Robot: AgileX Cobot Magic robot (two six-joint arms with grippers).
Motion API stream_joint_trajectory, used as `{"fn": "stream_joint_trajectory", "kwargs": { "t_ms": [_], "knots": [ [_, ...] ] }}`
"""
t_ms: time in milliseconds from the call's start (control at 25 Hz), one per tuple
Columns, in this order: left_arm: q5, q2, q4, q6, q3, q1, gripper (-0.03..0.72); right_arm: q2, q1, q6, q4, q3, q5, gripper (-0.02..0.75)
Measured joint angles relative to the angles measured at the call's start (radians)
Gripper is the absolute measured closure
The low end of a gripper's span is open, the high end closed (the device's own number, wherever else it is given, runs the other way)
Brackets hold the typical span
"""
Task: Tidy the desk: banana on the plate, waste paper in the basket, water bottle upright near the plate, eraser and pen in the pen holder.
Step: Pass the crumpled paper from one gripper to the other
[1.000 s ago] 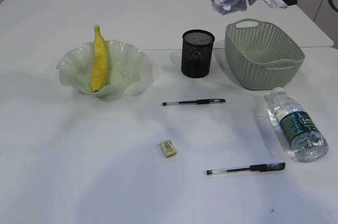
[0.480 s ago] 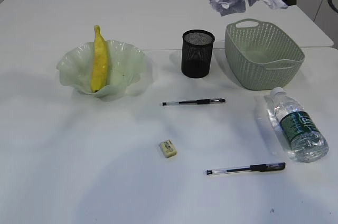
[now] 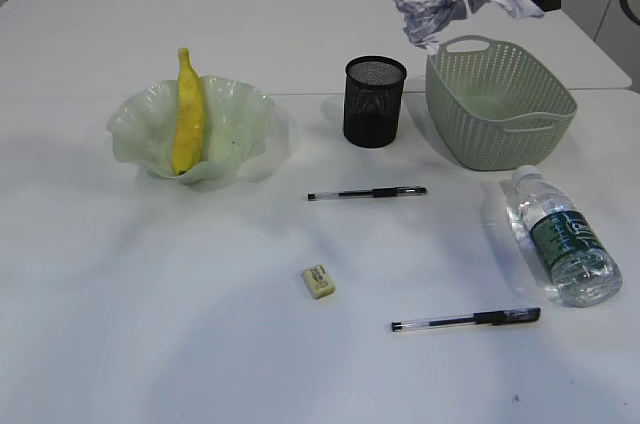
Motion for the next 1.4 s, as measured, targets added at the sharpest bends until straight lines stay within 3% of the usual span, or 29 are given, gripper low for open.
{"fn": "stream_joint_trajectory", "kwargs": {
  "t_ms": [440, 1080, 1400],
  "knots": [
    [0.009, -0.005, 0.000, -0.022, 0.000, 0.000, 0.330, 0.002, 0.000, -0.008, -0.007, 0.000, -0.008, 0.687],
    [0.015, -0.005, 0.000, -0.081, 0.000, 0.015, 0.312, 0.002, 0.000, -0.023, -0.015, 0.000, -0.008, 0.687],
    [0.009, -0.025, 0.006, -0.084, 0.000, 0.017, 0.265, 0.002, 0.000, -0.033, -0.009, 0.000, 0.002, 0.687]
  ]
}}
